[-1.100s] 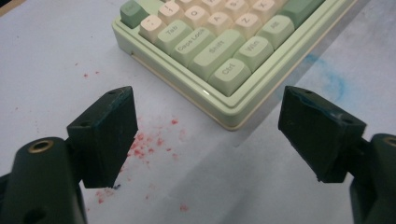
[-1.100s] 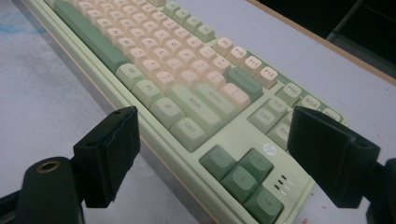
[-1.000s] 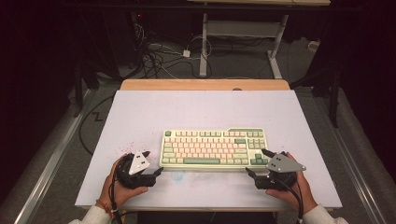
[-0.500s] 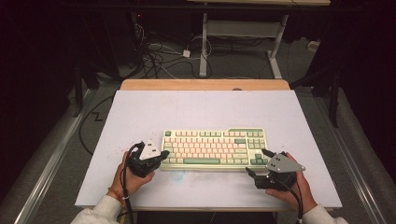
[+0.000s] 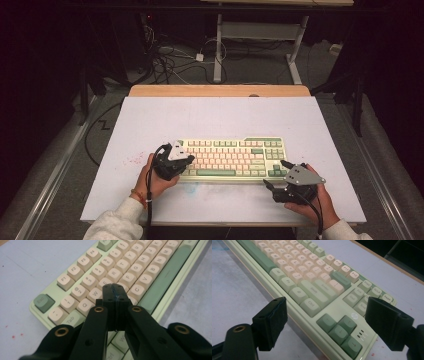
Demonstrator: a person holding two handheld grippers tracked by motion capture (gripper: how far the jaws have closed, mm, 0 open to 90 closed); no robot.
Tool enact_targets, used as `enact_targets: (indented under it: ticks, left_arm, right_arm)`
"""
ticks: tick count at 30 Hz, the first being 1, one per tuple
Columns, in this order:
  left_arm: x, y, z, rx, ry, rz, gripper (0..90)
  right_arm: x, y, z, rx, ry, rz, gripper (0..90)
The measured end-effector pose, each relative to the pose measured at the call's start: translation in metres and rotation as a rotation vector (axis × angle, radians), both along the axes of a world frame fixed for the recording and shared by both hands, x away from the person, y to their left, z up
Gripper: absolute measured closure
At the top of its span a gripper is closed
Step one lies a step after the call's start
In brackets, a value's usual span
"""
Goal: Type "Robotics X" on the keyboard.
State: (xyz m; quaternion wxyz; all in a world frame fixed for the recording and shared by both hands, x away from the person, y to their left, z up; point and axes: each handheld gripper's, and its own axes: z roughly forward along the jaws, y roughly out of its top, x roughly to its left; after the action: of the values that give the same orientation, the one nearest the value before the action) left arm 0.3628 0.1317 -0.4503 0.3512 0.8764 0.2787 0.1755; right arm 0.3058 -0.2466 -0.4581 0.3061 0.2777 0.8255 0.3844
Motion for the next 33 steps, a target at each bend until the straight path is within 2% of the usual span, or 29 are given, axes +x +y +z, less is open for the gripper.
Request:
enact_targets:
  ticks: [8, 16, 33]
  left_arm:
    - [0.007, -0.013, -0.004, 0.029, 0.012, -0.015, 87.4]
    - [0.013, -0.009, -0.007, 0.032, 0.033, 0.001, 87.4]
    - [0.014, -0.009, -0.007, 0.046, 0.024, 0.010, 87.1]
  right_arm:
    - [0.000, -0.001, 0.000, -0.001, -0.002, 0.003, 18.2]
    - [0.000, -0.001, 0.000, -0.001, 0.000, 0.005, 18.4]
    - [-0.001, -0.001, -0.001, -0.006, 0.008, 0.004, 18.8]
